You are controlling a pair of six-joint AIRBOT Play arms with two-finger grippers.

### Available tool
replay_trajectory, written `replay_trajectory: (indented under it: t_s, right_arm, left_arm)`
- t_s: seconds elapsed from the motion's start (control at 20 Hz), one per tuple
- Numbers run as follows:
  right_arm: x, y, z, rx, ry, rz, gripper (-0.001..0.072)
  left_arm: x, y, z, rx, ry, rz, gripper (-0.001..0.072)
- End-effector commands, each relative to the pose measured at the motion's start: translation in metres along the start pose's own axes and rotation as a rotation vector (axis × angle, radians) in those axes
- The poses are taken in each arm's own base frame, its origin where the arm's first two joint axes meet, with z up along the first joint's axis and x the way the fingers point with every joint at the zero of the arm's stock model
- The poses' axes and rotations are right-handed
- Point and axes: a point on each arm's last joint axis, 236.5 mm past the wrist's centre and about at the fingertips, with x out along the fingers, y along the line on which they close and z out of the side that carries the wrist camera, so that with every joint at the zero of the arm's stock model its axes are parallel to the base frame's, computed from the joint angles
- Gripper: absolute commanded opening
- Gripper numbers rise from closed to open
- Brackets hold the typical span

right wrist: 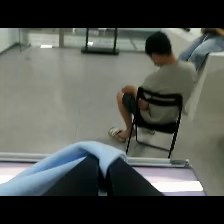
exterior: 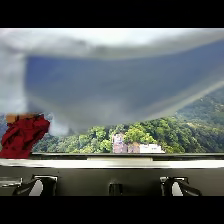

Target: Fold the clothes and pants, and hang the long-sleeved shirts on hangers.

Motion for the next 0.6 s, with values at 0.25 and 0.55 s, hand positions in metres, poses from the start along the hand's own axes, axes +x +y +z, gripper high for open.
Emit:
replay_trajectory:
  t_s: [0.25, 0.55]
  right_arm:
    - [0.003, -0.021, -0.039, 0.057, 0.162, -0.084, 0.0037]
    - [0.103, -0.023, -0.332, 0.300, 1.116, 0.107, 0.0034]
  left_arm:
    - [0.003, 0.023, -0.050, -0.067, 0.212, 0.071, 0.0019]
    - [0.031, 0.099, -0.346, -0.568, 0.851, 0.092, 0.0019]
